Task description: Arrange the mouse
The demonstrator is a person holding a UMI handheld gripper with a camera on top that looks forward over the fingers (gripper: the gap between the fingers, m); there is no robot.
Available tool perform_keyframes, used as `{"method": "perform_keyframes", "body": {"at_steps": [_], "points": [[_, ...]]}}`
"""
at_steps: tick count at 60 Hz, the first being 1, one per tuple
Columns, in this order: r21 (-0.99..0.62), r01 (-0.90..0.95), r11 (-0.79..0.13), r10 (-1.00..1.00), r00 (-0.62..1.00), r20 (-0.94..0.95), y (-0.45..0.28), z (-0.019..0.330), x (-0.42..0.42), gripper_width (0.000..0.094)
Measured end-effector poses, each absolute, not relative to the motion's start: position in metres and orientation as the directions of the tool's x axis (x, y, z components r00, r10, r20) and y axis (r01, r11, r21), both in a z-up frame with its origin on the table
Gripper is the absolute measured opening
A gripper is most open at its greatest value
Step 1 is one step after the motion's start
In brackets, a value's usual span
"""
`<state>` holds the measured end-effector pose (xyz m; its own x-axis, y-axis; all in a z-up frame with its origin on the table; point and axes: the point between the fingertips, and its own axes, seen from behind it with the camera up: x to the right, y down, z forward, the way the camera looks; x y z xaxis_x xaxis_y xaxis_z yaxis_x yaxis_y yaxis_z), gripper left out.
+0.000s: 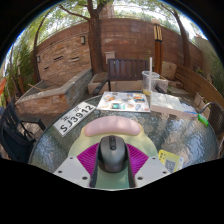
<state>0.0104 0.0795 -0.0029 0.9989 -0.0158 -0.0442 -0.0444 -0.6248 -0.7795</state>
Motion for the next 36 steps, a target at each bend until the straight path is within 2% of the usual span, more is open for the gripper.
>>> {"method": "perform_keyframes", "body": {"at_steps": [3,6,7,10,11,14,18,28,36], "points": [[-0.762,-0.046,-0.646,-0.016,0.999,-0.046,0.075,-0.013,0.005,0.0505],[-0.771,-0.035,-0.636,-0.025,0.999,-0.024,0.074,-0.006,0.010,0.0558],[-0.771,-0.031,-0.636,-0.029,0.999,-0.017,0.072,-0.003,0.011,0.0606],[-0.775,-0.017,-0.632,-0.021,1.000,-0.005,0.069,0.011,0.008,0.0830],[-0.778,-0.013,-0.628,-0.019,1.000,-0.001,0.066,0.017,0.007,0.0872],[-0.785,-0.003,-0.620,-0.024,1.000,0.014,0.057,0.036,0.009,0.0826],[-0.788,0.008,-0.615,-0.036,0.999,0.038,0.031,0.063,0.005,0.0870],[-0.790,0.034,-0.612,-0.047,0.996,0.079,-0.035,0.142,-0.006,0.0868],[-0.789,0.046,-0.612,-0.058,0.993,0.102,-0.089,0.184,-0.017,0.0859]]}}
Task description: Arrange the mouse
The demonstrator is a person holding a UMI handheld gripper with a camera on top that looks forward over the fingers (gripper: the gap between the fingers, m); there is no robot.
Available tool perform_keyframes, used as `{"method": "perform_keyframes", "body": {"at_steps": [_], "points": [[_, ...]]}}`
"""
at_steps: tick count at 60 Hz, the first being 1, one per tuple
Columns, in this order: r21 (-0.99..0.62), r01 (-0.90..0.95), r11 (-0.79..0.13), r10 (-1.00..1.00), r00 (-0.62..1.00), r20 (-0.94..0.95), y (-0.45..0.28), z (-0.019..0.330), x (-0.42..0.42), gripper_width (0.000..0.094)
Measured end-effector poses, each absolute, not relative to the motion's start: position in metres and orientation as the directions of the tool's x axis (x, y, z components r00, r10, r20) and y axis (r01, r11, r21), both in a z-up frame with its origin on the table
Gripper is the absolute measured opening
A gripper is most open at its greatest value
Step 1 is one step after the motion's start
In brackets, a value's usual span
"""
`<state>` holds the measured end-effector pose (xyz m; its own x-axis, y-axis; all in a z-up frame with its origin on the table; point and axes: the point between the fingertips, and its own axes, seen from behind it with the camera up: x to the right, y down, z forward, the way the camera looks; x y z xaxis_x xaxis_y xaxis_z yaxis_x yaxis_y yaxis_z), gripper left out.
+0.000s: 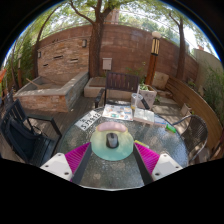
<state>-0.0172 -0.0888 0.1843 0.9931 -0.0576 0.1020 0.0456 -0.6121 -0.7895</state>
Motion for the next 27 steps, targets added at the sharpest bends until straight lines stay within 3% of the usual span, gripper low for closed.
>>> {"method": "perform_keyframes", "body": {"at_steps": [9,27], "points": [[-0.789,0.033,-0.614,-0.064,0.994,0.092,-0.132,0.207,-0.032,0.0856],[-0.796,0.064,-0.602,-0.066,0.989,0.129,-0.154,0.218,-0.032,0.0855]]}}
